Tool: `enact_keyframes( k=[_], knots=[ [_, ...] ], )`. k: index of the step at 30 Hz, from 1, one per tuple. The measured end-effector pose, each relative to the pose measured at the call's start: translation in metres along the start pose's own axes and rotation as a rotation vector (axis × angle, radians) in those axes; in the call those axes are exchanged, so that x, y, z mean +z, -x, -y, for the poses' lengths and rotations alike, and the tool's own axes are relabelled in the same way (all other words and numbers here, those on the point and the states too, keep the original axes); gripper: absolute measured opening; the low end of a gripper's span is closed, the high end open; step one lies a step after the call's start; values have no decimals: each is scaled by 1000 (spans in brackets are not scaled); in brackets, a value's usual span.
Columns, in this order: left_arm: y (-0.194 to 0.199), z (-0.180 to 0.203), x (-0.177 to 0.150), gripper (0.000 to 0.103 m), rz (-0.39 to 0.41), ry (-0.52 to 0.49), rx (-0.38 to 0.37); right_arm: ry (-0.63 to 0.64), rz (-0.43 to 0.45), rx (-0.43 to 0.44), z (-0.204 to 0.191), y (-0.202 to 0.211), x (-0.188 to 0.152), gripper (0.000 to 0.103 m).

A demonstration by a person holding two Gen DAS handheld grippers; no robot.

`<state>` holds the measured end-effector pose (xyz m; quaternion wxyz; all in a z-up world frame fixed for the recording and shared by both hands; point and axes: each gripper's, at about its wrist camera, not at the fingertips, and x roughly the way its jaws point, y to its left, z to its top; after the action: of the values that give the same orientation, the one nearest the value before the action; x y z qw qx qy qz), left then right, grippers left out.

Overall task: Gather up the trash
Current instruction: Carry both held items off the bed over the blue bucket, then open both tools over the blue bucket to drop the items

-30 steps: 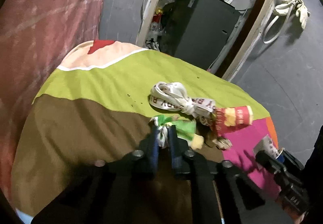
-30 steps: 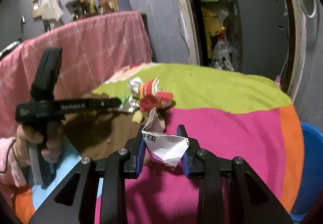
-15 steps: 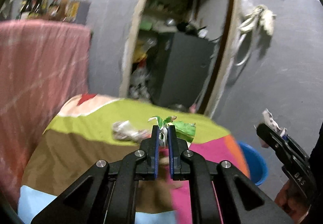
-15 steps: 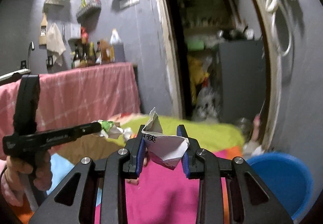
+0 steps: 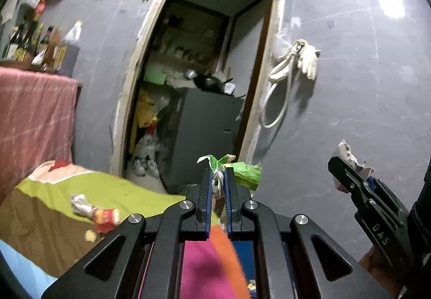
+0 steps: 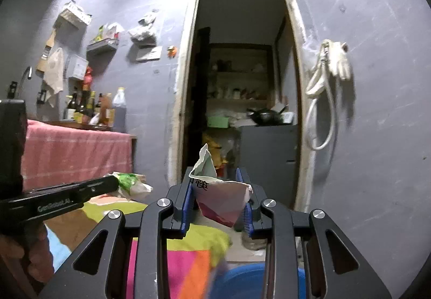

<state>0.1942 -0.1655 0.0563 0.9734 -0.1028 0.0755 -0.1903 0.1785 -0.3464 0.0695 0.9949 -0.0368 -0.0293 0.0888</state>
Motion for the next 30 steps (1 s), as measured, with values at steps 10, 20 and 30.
enact_keyframes(
  k=[10,20,30],
  knots=[
    [-47,41,-31,6,-50,-2,-11,-15,-39,-126,53,-1,-31,28],
    [-102,57,-67,6,-221,5,-41,-59,-142,-173,84,-13,-66,30],
    [-145,54,-95,7,-388,35,-46,-131,-279,-164,107,-37,-95,30]
  ],
)
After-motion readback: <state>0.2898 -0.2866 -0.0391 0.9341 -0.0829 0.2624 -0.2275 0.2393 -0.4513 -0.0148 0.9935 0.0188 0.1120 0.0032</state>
